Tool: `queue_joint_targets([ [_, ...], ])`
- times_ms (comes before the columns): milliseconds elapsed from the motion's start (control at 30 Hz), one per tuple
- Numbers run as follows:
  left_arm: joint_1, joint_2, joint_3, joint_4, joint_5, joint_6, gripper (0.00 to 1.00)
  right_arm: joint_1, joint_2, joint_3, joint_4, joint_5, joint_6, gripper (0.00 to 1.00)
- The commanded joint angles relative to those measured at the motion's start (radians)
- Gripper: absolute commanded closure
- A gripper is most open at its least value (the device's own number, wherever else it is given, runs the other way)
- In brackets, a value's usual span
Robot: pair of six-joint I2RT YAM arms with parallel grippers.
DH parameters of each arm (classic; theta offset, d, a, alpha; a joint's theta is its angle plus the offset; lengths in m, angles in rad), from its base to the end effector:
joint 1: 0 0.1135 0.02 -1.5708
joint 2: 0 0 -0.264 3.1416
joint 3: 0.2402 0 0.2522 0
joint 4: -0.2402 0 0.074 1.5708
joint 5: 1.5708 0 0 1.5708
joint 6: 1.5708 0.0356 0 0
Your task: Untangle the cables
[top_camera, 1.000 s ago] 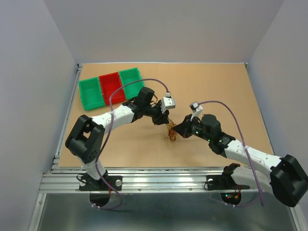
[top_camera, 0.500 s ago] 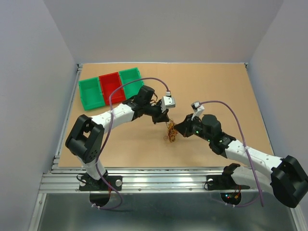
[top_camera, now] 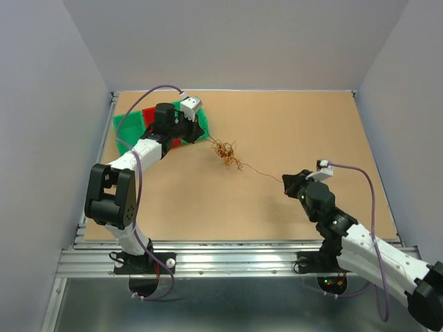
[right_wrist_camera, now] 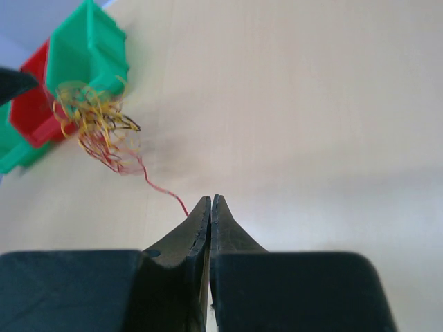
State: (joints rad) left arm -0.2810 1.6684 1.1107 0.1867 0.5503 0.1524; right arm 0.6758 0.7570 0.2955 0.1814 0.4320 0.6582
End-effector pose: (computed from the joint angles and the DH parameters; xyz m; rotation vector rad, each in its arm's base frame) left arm 0.3624 -0.1240 0.2597 0.7661 1.7749 -0.6182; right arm 0.1469 0.0987 0.2100 0.2868 1.8361 0.5379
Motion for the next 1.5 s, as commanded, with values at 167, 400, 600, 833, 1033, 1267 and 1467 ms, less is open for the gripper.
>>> queue_joint_targets([
  [167, 0.000, -0.090, -0.022, 0.106, 0.052, -0.068, 1.00, 0.004, -0.349, -0.099, -0.165, 0.295, 0.089, 1.00],
  [400, -0.122, -0.139, -0.051, 0.048, 0.131, 0.079, 1.00, 0.004, -0.289, -0.078, -0.094, 0.053, -0.048, 0.28],
  [600, -0.234, -0.182, -0.071, -0.021, 0.161, 0.176, 1.00, 0.004, -0.096, -0.085, 0.197, -0.279, -0.210, 0.15],
  [833, -0.238, -0.183, -0.060, -0.052, 0.177, 0.184, 1.00, 0.005, 0.284, 0.040, 0.397, -0.404, -0.310, 0.09],
  [1033, -0.242, -0.210, -0.063, -0.064, 0.209, 0.188, 1.00, 0.005, 0.505, 0.103, 0.545, -0.509, -0.388, 0.06],
  [1267, -0.247, -0.225, -0.064, -0.078, 0.229, 0.191, 1.00, 0.008, 0.657, 0.180, 0.659, -0.665, -0.410, 0.04],
  [1467, -0.248, -0.229, -0.060, -0.089, 0.252, 0.187, 1.00, 0.008, 0.740, 0.235, 0.678, -0.557, -0.404, 0.02],
])
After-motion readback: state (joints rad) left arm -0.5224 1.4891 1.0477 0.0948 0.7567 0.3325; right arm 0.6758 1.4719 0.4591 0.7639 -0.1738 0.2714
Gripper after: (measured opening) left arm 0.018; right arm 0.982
